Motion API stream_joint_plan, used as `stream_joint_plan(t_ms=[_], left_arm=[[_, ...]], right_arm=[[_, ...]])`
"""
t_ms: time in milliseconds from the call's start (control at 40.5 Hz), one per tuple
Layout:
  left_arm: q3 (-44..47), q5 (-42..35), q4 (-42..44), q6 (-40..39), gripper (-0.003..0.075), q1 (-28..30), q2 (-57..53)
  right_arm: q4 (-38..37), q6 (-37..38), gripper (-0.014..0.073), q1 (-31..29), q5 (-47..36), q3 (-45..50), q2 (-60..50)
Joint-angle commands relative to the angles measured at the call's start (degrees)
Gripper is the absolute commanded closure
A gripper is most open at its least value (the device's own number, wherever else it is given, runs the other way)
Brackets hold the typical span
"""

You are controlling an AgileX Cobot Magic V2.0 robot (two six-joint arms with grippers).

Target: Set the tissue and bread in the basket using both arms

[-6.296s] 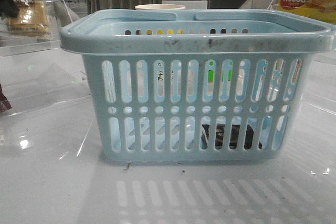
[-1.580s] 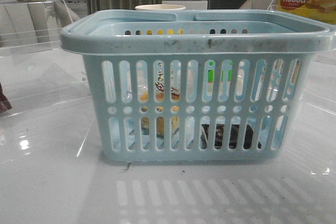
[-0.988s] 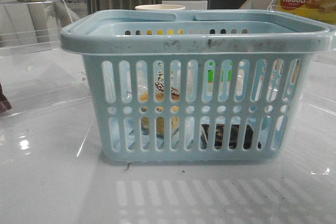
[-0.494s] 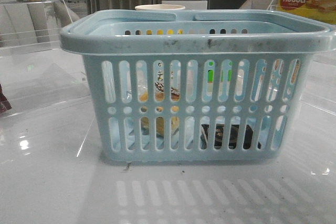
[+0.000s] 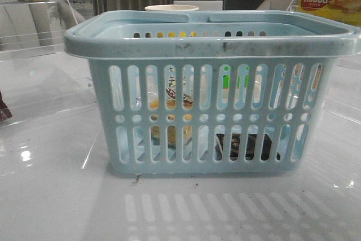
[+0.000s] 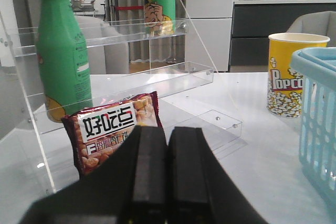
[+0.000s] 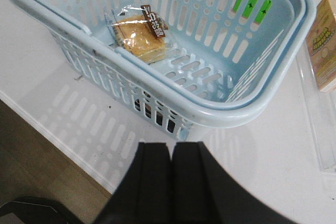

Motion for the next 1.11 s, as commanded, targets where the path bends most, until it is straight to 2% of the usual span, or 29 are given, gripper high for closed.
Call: stream_joint_plan(t_ms=[0, 346, 543, 1086], left_arm=[[-0.1, -5.3, 0.0, -0.2, 0.0629, -0.7, -0.9], [-0.1, -5.3, 0.0, 0.1, 0.0629, -0.7, -0.9], [-0.1, -6.3, -2.3, 4.0, 0.0629, -0.7, -0.9], [-0.1, -7.9, -2.4, 4.1, 0.0629, -0.7, -0.9]], right_arm=[[0.1, -0.4, 0.0540, 0.0, -3.9, -1.5, -0.3], [0.1, -0.4, 0.0540, 0.0, -3.9, -1.5, -0.3], [0.1, -0.4, 0.0540, 0.0, -3.9, -1.5, -0.3], [0.1, -0.4, 0.0540, 0.0, -3.9, -1.5, -0.3]])
